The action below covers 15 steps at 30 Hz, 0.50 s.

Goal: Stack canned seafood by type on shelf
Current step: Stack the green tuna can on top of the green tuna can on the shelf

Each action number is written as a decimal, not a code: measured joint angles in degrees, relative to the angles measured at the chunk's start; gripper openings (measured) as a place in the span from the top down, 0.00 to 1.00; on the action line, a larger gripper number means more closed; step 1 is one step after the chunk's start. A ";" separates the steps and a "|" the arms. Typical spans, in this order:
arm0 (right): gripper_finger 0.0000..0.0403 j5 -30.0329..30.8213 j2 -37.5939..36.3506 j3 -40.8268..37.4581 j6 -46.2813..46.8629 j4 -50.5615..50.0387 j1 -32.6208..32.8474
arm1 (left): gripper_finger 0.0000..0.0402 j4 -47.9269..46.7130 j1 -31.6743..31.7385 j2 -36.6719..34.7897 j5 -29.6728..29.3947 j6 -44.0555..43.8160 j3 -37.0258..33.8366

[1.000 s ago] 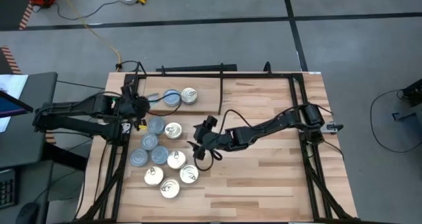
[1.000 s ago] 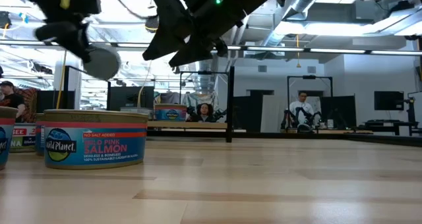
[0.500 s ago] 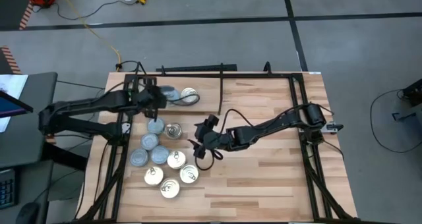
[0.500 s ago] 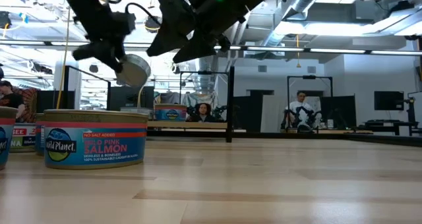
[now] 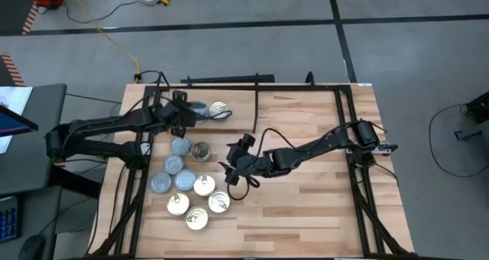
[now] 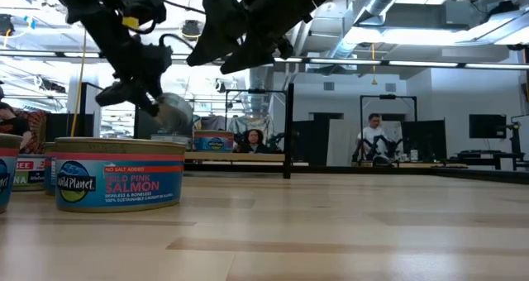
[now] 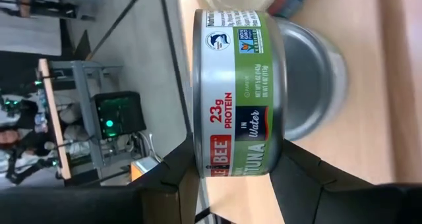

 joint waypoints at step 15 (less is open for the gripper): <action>0.12 -0.02 0.00 0.02 -0.01 1.66 0.19 | 0.51 -0.17 -0.01 -0.01 4.16 -5.91 -1.13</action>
